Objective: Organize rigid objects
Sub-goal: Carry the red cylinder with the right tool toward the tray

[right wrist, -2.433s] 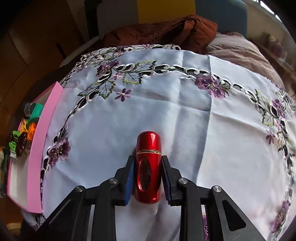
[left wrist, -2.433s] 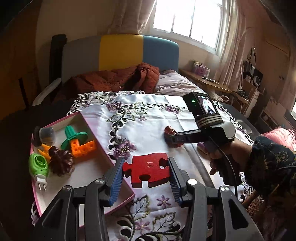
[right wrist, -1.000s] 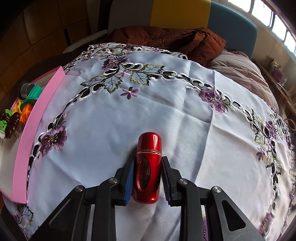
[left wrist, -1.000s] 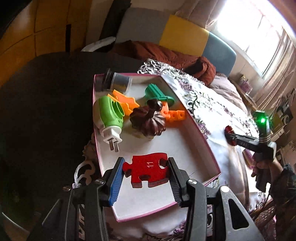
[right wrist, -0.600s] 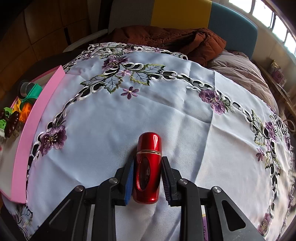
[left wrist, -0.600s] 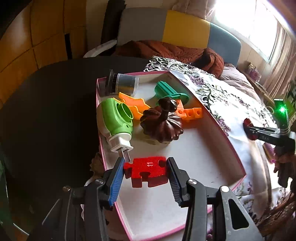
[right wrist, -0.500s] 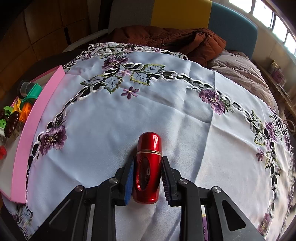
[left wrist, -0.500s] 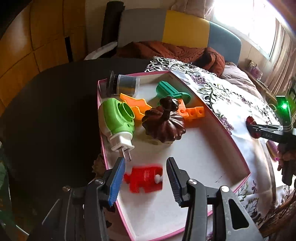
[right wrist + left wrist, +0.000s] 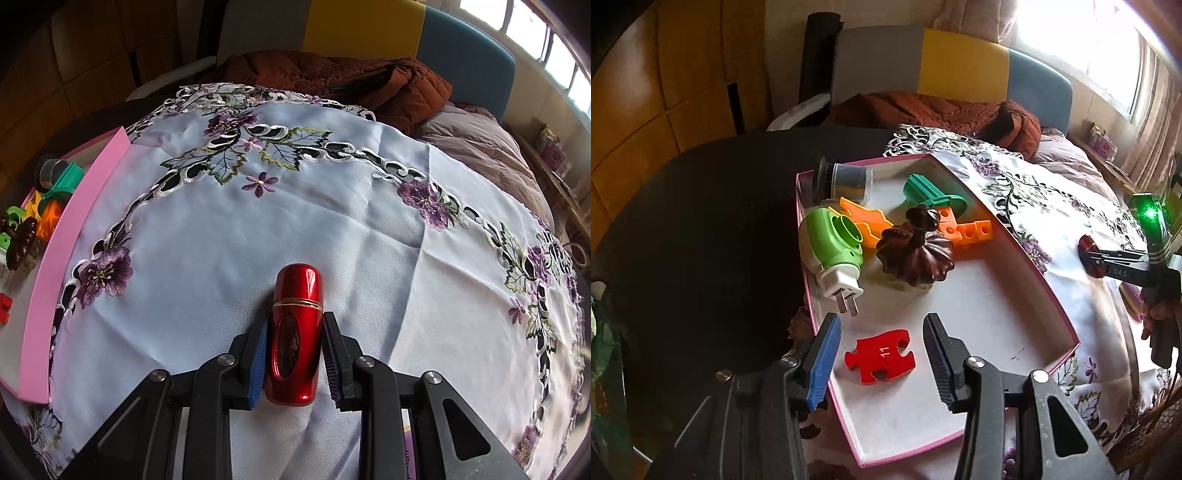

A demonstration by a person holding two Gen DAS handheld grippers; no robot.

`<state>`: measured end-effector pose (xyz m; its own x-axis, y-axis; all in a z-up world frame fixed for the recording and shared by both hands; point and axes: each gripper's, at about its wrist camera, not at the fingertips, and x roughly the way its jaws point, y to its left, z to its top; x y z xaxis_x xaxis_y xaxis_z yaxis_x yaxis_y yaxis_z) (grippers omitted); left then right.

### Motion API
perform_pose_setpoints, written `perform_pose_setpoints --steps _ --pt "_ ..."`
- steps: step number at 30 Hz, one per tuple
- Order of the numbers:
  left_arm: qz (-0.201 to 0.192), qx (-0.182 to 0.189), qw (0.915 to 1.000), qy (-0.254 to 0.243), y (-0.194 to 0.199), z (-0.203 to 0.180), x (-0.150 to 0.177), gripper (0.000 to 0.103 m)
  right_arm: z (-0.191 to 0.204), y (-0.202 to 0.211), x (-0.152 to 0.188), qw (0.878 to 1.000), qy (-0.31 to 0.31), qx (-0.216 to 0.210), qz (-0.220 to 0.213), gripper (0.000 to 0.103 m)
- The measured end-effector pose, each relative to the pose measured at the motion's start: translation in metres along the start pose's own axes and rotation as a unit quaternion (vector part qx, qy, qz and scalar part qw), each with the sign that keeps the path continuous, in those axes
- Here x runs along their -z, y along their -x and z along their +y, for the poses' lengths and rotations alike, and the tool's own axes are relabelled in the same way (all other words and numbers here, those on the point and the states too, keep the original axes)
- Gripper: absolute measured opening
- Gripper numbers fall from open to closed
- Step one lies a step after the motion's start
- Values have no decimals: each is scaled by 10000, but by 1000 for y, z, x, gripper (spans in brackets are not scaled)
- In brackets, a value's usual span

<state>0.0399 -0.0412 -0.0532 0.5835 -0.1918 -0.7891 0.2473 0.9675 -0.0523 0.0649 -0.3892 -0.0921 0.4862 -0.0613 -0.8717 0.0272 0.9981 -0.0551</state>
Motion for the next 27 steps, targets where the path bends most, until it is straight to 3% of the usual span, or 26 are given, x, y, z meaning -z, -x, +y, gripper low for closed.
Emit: perform_pose_setpoints --steps 27 --pt "-320 -85 9994 -33 24 1 3 47 2 0 1 9999 82 74 -48 27"
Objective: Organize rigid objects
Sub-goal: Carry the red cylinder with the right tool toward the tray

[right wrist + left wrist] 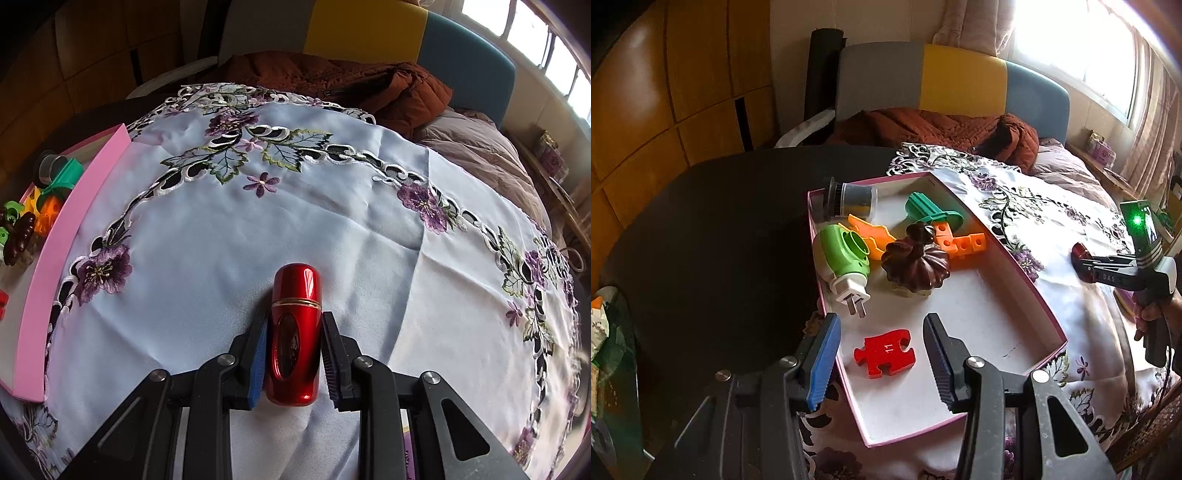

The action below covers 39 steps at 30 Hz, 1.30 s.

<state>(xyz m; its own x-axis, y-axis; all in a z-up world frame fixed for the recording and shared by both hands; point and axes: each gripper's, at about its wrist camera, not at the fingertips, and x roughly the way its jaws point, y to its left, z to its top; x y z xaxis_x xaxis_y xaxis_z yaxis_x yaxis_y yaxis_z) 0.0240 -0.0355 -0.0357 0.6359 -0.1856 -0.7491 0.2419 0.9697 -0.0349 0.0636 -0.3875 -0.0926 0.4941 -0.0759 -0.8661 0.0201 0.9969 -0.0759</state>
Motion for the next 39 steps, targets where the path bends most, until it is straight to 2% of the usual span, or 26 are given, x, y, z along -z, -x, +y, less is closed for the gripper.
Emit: perform_pose_setpoints --steps 14,30,39 --pt "-76 49 9997 204 7 15 3 47 1 -1 0 10000 -56 53 10 27" --pt "-55 87 9988 489 9 33 11 47 12 0 -4 9971 -443 600 151 27" --pt "-53 -50 9968 791 8 51 13 47 15 10 -2 9964 -683 480 161 26"
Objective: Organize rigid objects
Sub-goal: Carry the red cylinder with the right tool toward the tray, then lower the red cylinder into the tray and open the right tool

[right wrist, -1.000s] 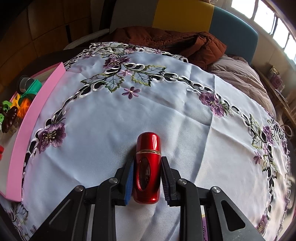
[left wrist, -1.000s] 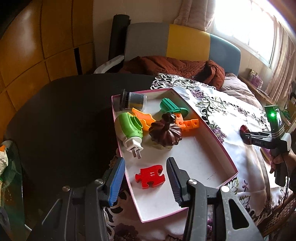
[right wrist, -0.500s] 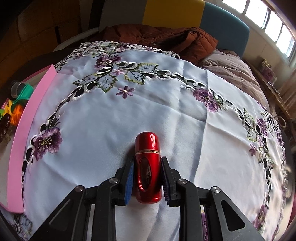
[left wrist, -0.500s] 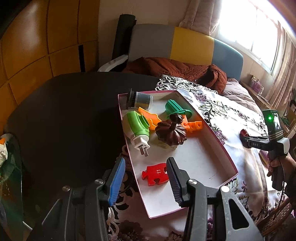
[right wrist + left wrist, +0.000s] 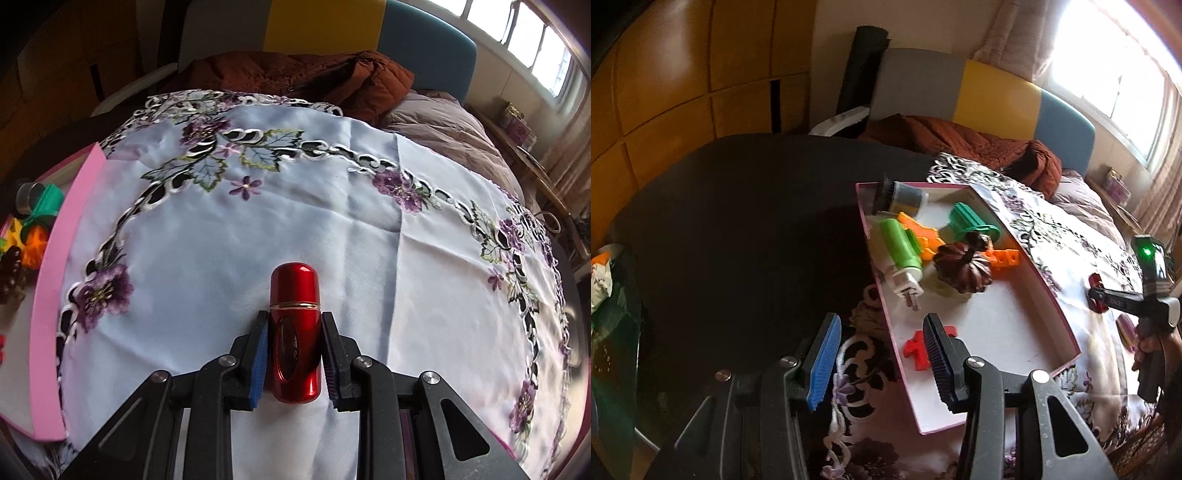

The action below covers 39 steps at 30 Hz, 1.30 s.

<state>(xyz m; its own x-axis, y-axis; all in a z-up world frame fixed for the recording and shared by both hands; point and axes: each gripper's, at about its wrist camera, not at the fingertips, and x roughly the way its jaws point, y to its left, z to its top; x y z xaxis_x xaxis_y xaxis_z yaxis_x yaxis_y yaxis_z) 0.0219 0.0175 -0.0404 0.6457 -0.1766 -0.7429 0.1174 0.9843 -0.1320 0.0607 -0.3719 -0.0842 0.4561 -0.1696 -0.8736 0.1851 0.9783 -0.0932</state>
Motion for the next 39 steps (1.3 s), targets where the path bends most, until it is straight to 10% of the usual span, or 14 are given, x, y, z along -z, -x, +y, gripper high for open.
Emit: perform_pose_setpoints --steps 39 --pt "-33 -43 9999 -104 4 -2 2 47 165 97 33 9623 1453 -2283 -281 26"
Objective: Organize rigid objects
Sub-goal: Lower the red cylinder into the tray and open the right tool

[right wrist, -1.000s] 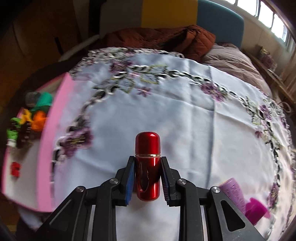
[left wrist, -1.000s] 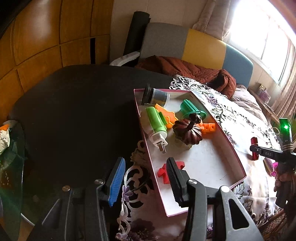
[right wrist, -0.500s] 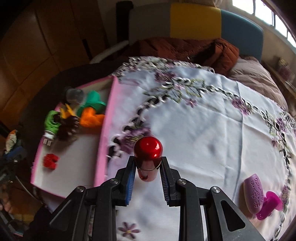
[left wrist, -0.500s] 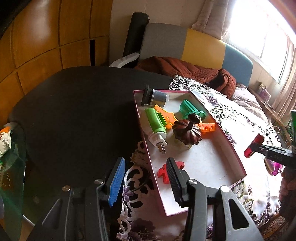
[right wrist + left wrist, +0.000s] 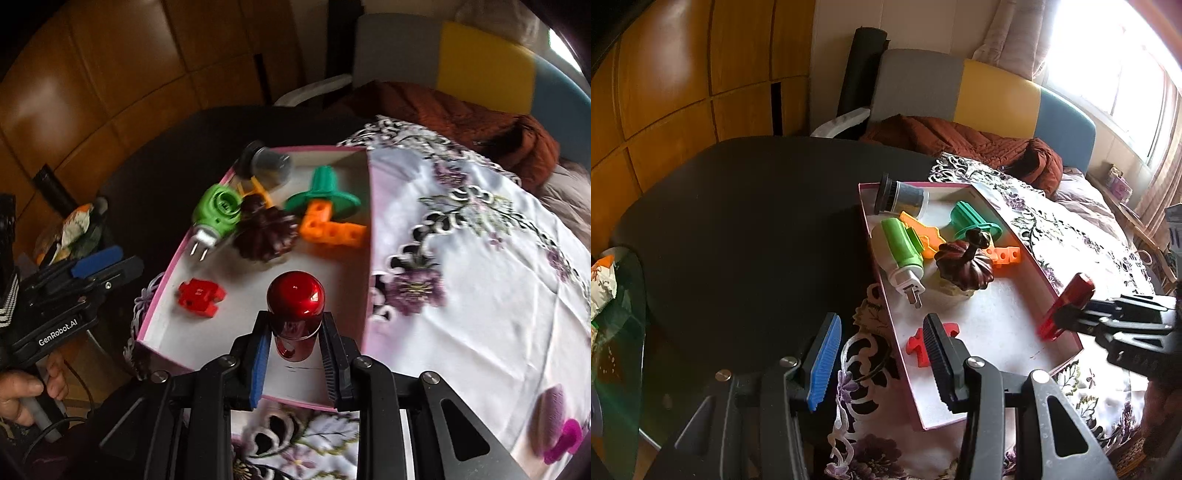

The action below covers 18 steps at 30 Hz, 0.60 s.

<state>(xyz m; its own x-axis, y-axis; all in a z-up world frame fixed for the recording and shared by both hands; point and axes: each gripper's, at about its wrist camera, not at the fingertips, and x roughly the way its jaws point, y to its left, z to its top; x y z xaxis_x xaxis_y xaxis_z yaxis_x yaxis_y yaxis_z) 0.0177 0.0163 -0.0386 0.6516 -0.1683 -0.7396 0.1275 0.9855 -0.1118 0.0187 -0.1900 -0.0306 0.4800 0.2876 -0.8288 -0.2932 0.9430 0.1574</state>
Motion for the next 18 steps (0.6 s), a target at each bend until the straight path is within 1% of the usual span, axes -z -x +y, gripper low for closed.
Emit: perform_pose_setpoints --steps 5,7,10,12,15,18 --pt "22 14 10000 23 -1 2 1 47 10 -20 -3 9991 54 -133 407 26" --pt "34 14 10000 40 -2 4 1 47 13 -29 -6 9982 119 -70 576 26" --pt "51 15 10000 73 -4 6 2 47 15 -34 -11 9976 146 -44 682 26" --pt "58 24 9999 96 -4 8 2 47 17 -39 -16 9965 163 -117 816 26" --pt "67 20 9999 127 -5 10 3 47 24 -57 -24 9941 223 -93 1053 26" --pt "94 15 9998 162 -7 13 4 47 28 -73 -28 9933 151 -128 1138 27"
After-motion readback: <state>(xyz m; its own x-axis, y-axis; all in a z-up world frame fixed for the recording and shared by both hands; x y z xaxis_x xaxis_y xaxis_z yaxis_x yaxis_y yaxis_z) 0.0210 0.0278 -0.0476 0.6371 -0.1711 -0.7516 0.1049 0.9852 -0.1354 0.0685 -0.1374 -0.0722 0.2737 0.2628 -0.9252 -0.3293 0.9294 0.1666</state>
